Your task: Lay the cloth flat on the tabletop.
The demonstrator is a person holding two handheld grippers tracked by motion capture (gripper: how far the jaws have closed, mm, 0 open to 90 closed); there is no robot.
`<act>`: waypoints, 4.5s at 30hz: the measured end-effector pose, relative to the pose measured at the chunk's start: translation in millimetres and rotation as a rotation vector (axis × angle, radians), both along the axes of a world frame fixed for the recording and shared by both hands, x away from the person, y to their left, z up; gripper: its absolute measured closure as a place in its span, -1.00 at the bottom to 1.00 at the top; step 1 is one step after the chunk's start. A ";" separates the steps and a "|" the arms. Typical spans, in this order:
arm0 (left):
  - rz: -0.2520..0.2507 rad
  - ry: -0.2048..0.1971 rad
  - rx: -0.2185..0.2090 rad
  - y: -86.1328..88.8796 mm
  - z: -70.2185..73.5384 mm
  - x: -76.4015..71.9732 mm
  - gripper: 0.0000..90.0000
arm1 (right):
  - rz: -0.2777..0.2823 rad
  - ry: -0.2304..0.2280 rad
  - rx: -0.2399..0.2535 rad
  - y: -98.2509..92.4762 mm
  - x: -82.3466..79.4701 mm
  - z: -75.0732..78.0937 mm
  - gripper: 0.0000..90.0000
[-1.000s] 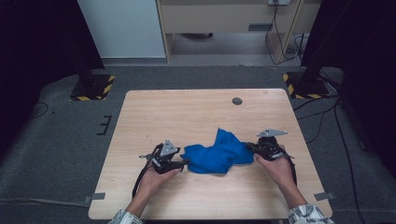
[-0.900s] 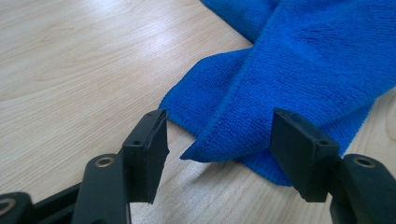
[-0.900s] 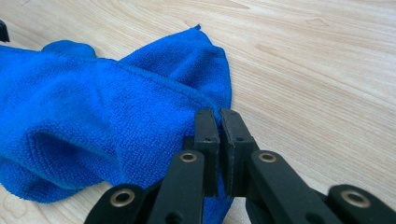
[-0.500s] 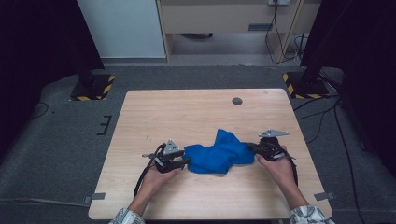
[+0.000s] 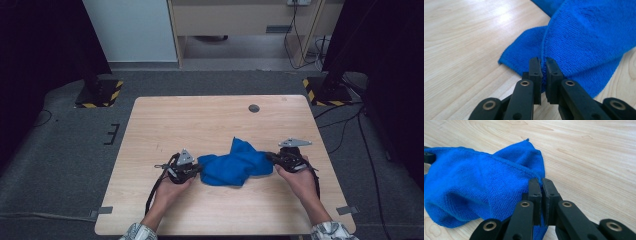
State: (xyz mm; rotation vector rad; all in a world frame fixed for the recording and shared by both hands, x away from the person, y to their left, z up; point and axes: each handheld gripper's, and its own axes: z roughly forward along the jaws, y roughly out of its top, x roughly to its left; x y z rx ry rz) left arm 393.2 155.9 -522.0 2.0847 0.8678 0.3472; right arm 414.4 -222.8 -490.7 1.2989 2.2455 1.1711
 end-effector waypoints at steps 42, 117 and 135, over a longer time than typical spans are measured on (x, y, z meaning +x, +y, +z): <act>0.083 -0.058 -0.098 18.9 61.2 9.5 0.94 | -0.008 -0.128 0.035 7.3 8.8 55.7 0.94; 0.018 -0.158 -0.096 15.5 156.3 -14.4 0.94 | 0.012 -0.261 0.122 -10.2 -35.6 121.3 0.94; -0.014 -0.197 -0.126 16.9 183.1 -33.0 0.94 | 0.034 -0.337 0.161 -19.4 -62.1 150.4 0.94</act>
